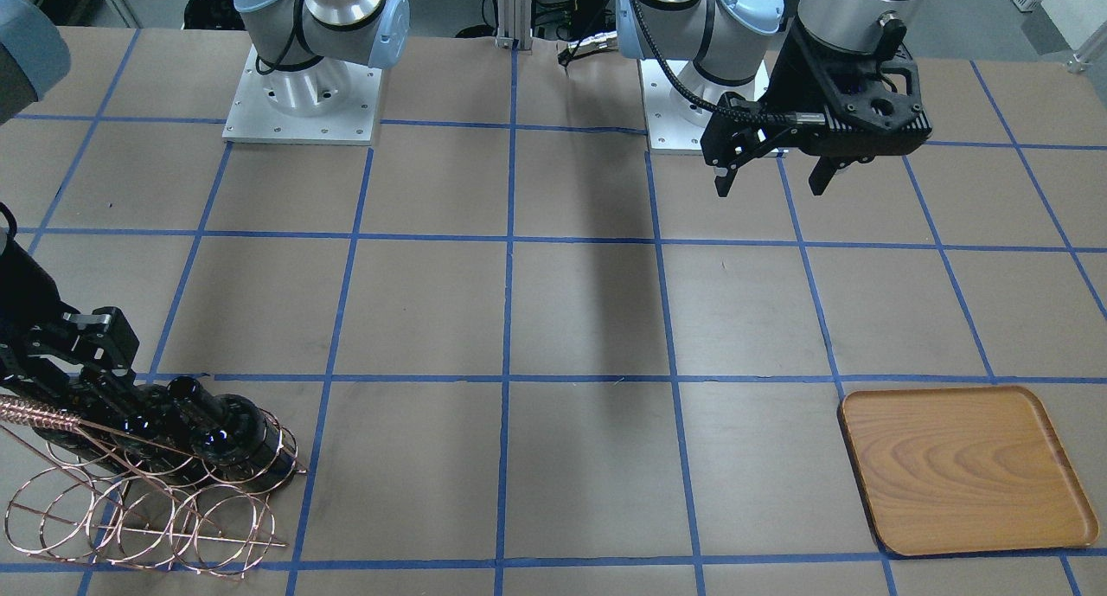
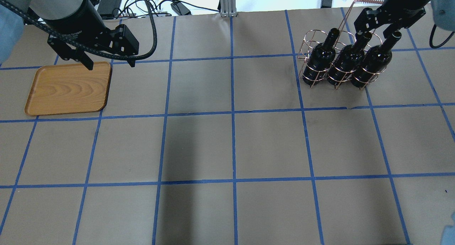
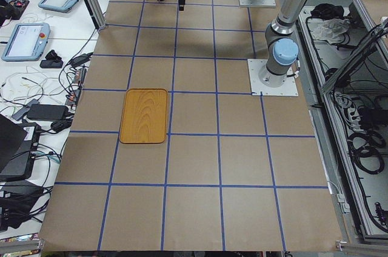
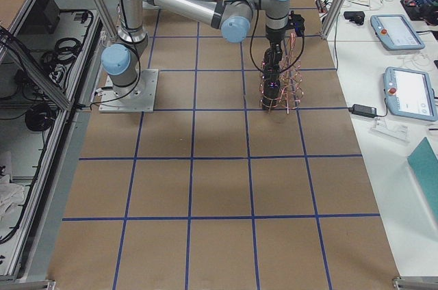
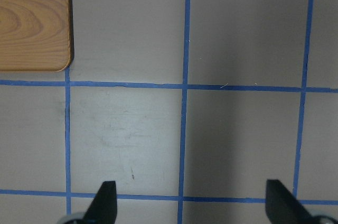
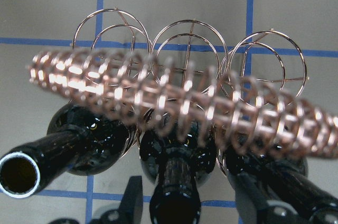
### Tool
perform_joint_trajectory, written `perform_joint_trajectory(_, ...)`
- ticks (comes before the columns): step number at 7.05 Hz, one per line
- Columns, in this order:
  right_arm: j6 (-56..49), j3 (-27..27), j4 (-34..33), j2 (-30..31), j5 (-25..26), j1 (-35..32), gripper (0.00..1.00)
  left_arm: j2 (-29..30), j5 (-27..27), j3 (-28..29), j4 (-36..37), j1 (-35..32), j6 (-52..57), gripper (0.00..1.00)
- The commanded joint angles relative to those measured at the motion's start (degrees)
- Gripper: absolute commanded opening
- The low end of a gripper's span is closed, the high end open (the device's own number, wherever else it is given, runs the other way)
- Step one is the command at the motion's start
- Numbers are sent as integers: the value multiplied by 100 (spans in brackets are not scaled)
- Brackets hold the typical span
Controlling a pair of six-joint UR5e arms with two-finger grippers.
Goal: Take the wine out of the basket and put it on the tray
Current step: 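Close the right gripper on the neck of the nearest dark bottle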
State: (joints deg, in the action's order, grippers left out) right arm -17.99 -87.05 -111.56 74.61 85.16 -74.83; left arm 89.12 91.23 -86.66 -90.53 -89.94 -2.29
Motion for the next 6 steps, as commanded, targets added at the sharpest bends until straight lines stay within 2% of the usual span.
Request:
perform_joint_trajectory(1, 172, 4, 11, -61, 9, -49, 68, 0, 0, 0, 0, 3, 0, 100)
perform_joint_trajectory(4, 226, 4, -15, -70, 0, -58, 65, 0, 0, 0, 0, 3, 0, 100)
perform_joint_trajectory(5, 226, 4, -24, -70, 0, -58, 49, 0, 0, 0, 0, -6, 0, 100)
perform_joint_trajectory(6, 226, 4, -33, -70, 0, -58, 40, 0, 0, 0, 0, 3, 0, 100)
